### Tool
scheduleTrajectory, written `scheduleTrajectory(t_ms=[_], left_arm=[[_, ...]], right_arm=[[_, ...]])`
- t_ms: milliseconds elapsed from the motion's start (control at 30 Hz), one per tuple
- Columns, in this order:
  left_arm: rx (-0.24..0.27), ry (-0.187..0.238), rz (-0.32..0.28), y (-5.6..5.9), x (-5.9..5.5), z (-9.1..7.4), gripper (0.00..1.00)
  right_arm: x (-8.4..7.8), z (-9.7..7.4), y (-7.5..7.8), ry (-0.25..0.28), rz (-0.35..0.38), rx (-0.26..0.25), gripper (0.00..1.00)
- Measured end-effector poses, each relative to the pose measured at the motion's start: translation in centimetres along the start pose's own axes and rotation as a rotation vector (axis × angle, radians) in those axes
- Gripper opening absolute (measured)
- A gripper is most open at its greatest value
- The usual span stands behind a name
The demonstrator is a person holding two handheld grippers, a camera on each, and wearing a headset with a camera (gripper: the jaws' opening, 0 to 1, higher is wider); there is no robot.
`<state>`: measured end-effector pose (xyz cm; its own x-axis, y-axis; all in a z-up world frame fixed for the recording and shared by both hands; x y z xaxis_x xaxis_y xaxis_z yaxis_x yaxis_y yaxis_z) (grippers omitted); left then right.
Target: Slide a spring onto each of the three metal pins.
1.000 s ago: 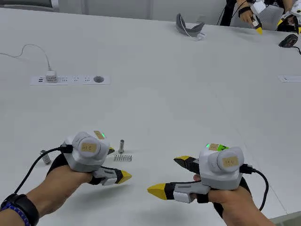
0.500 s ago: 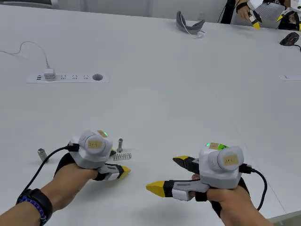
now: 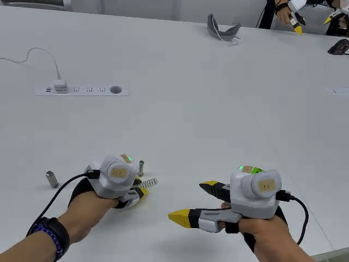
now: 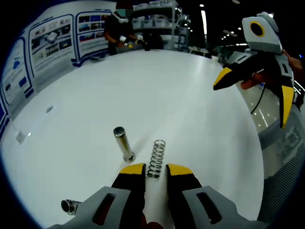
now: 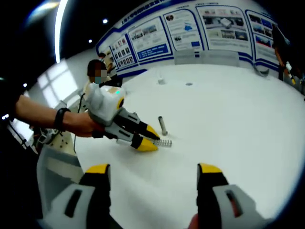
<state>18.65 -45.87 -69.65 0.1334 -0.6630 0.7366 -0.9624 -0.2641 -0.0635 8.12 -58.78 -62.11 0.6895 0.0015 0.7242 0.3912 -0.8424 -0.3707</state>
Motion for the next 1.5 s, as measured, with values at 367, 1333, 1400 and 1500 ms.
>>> scheduleTrajectory(t_ms=[367, 1333, 1400, 1500], left_arm=[[0.013, -0.013, 0.003, 0.8, -0.1, -0.2, 0.11], [0.084, 0.066, -0.233, 3.4, -4.0, -7.5, 0.1], [0.093, 0.075, -0.245, 3.2, -4.1, -8.1, 0.1], [0.111, 0.083, -0.252, 2.8, -4.3, -9.0, 0.1]], right_arm=[[0.0, -0.1, -0.2, -0.008, -0.007, 0.009, 0.75], [0.0, 2.7, -2.9, -0.041, -0.037, 0.097, 0.76], [0.1, 3.0, -3.2, -0.04, -0.035, 0.105, 0.76], [0.2, 3.3, -3.7, -0.046, -0.037, 0.123, 0.75]])
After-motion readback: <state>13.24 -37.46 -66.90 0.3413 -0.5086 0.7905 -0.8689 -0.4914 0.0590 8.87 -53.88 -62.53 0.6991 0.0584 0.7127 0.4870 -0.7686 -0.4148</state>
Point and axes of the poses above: the centre of the closed fingertips' face, and the gripper's own axes: z roughly forward along the fingers, y roughly to its right, x roughly out of its top, the point moved 6 cm from there along -z, roughly backward along the fingers, and after that the axes turned 8 degrees about z, right-handed, at the moved point
